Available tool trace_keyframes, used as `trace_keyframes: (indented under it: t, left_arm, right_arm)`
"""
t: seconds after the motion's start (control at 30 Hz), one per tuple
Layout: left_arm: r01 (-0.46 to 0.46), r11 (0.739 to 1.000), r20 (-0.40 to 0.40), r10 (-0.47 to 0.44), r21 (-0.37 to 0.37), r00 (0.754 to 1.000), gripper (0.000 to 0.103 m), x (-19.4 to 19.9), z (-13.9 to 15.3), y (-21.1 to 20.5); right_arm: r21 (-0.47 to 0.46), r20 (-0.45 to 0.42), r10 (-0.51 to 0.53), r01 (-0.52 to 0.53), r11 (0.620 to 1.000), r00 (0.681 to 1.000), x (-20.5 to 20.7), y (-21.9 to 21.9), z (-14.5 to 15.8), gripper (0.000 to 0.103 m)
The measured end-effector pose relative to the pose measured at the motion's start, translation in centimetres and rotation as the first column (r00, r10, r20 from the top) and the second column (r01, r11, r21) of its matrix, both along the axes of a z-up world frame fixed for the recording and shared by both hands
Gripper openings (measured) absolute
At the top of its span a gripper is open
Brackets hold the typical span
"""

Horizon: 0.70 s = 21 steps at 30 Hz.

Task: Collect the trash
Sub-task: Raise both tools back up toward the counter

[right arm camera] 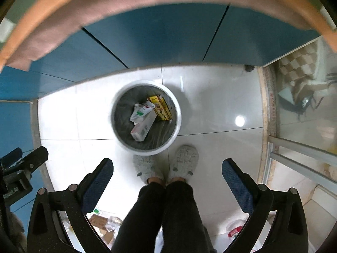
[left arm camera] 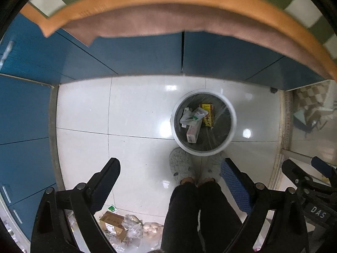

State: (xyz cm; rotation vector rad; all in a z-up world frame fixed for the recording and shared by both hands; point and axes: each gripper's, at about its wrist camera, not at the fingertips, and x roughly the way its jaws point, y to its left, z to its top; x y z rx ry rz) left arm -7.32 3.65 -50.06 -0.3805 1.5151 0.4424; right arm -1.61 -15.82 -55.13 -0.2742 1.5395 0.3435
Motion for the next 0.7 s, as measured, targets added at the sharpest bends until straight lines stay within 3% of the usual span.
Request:
trace_keyframes:
  t: [0.3,0.4,0.57,0.7]
  left_arm:
    - [0.016,1.000,0.048,-0.017,0.022,0.999,0.097,-2.9,10.6,-0.5]
    - [0.025,0.997,0.088,-0.032,0.076,0.996,0.097,-3.0,14.4,-0.2]
    - [0.005,0.989,0.216,-0.036,0.145,0.976,0.097,-1.8,20.8,1.3]
    - [-0.032,0.974,0.349,-0.050,0.224,0.936,0.097,1.5,25.7,2.8]
  right_arm:
    - [0.012,0.067,0.048,-0.048,0.999,0.997,-3.8,0.0,14.5,0.103]
    - [0.033,0.083,0.046,-0.049,0.998,0.996,-4.5,-0.1,18.5,0.103]
    - [0.126,0.133,0.005,-0.021,0.992,0.991,-3.6,-0.2,24.8,0.103]
    - [0.228,0.184,-0.036,-0.007,0.974,0.982,-0.9,0.9,29.7,0.103]
